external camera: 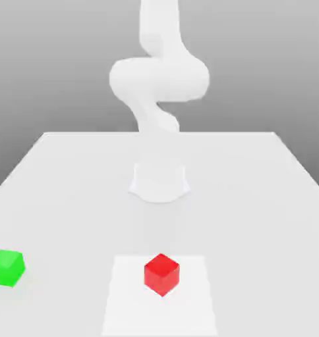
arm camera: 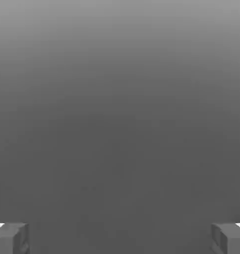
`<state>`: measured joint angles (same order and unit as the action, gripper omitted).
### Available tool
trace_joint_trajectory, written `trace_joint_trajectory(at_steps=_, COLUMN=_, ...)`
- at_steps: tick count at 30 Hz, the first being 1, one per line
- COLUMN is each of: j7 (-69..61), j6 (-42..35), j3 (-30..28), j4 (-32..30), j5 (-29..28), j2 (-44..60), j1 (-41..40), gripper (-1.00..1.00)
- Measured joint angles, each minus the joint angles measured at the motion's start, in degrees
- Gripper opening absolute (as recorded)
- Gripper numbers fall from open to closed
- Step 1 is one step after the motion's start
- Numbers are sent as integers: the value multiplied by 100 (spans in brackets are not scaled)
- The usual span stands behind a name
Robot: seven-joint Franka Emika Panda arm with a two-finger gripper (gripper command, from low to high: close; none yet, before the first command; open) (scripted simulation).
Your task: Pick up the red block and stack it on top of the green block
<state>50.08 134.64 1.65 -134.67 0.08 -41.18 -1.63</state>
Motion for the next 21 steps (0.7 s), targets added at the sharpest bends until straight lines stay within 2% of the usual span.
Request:
trace_joint_trajectory(at_steps=13, j7=2595, j6=1683, j3=789, j4=-1655, j5=-81, j2=2799, j1=-752, gripper=0)
trace_joint_trajectory(at_steps=18, j7=3535, j6=2310, j3=877, j4=-2274, j5=-70, j2=3836, j1=-825, gripper=0)
trace_joint_trajectory(at_steps=21, j7=3889, j6=2766, j3=801, j4=-2390, j5=-201, j2=4452, j1=-782, gripper=0)
